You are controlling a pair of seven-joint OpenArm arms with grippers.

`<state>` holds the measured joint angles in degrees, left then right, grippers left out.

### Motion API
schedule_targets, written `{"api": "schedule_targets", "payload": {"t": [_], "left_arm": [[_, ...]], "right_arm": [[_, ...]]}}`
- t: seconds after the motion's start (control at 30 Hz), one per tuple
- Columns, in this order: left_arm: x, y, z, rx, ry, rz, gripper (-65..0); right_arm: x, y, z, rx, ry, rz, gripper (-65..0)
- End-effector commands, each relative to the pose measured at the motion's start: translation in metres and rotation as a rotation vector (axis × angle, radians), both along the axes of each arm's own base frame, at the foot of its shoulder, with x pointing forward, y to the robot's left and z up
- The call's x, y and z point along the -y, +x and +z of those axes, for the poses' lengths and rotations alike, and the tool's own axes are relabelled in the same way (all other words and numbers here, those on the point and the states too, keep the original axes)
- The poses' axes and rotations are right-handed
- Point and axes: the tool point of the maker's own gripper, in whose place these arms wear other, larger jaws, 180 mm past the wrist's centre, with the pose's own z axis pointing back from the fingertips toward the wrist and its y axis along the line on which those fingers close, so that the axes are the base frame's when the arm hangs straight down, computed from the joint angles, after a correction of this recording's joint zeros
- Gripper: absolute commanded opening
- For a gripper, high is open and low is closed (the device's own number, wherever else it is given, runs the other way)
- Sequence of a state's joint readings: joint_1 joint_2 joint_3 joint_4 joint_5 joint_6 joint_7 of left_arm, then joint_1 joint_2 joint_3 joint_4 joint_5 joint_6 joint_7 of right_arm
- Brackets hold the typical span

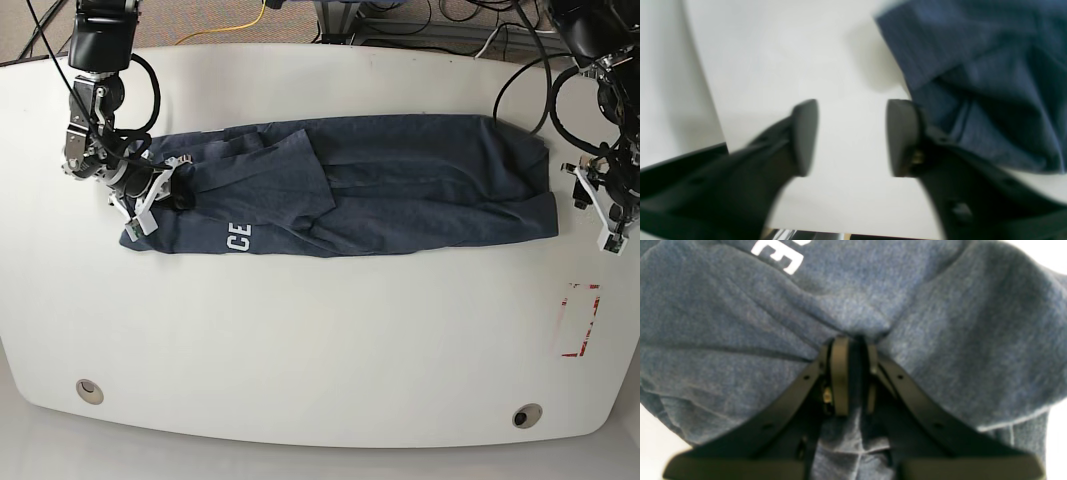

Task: Layout the t-shirt on the table in an organized manner, then fold the t-shirt properly
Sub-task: 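Regrasp the strip end with the left gripper and pull it outward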

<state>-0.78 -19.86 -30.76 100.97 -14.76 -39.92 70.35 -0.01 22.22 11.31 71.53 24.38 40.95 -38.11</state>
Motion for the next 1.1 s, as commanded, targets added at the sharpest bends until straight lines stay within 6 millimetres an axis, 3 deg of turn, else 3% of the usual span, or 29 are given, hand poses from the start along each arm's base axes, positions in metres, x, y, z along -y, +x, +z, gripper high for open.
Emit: {"api": "schedule_targets", "payload": {"t": [0.0, 0.4, 1.07], "left_arm": [[0.006, 0.017, 0.003, 0.042, -0.049, -0.002, -28.3], [0.011, 0.045, -0.031, -0.016, -0.233, 0.060, -28.2], [0.014, 0.076, -0.056, 0.019, -0.409, 0.148, -28.1]], "right_arm": [[0.012, -0.038, -0.034, -0.195, -0.130, 0.042, -57.5], [0.006, -0.039, -0.035, -0.195, -0.118, 0.044, -57.5], [0.003, -0.039, -0.036, -0.195, -0.113, 0.044, -57.5]]}}
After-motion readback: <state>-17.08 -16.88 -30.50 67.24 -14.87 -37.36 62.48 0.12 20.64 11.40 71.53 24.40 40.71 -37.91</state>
